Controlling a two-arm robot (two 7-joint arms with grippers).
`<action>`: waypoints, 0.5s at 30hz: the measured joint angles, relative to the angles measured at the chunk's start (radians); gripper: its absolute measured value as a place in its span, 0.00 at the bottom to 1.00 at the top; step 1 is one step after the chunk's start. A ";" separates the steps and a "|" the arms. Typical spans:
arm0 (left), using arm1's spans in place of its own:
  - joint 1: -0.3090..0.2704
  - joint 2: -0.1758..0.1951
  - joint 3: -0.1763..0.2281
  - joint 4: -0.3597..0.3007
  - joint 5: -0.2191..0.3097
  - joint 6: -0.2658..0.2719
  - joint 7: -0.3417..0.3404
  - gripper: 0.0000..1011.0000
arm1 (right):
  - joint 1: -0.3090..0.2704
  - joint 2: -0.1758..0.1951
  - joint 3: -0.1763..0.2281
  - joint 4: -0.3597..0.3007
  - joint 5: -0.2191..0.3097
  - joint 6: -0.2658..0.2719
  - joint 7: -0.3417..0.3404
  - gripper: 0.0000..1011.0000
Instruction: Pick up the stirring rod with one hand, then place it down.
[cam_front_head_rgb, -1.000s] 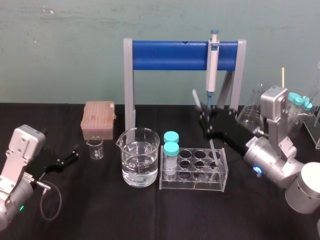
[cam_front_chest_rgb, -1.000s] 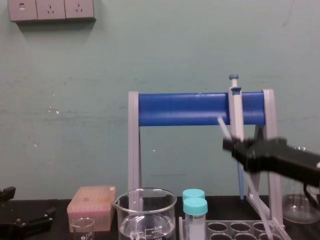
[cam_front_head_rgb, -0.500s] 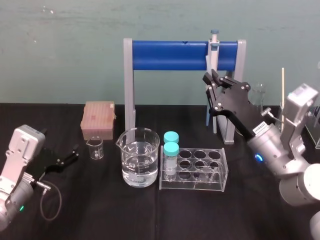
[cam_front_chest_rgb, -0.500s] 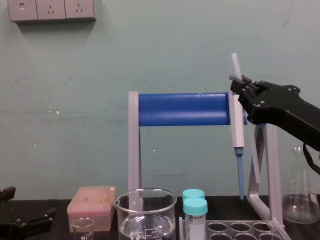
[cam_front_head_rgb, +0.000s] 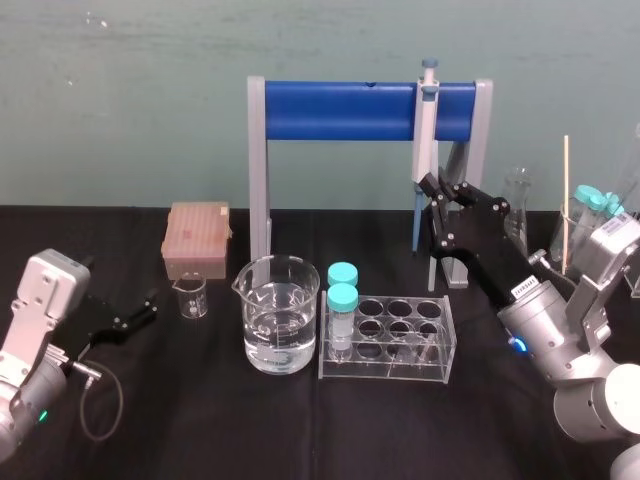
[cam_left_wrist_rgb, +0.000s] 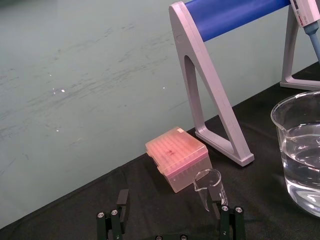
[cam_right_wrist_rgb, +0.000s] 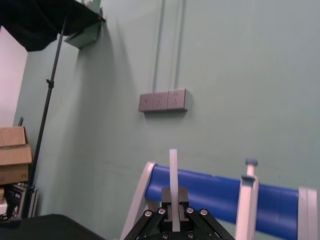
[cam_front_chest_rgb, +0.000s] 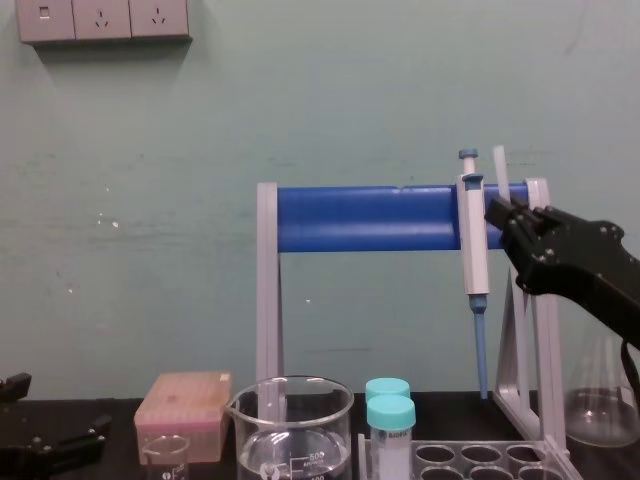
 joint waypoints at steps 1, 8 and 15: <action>0.000 0.000 0.000 0.000 0.000 0.000 0.000 0.99 | -0.004 -0.002 0.003 0.000 0.001 0.012 0.001 0.07; 0.000 0.000 0.000 0.000 0.000 0.000 0.000 0.99 | -0.005 -0.003 0.005 0.001 0.001 0.020 0.002 0.07; 0.000 0.000 0.000 0.000 0.000 0.000 0.000 0.99 | -0.005 -0.002 0.004 0.002 0.001 0.017 0.003 0.07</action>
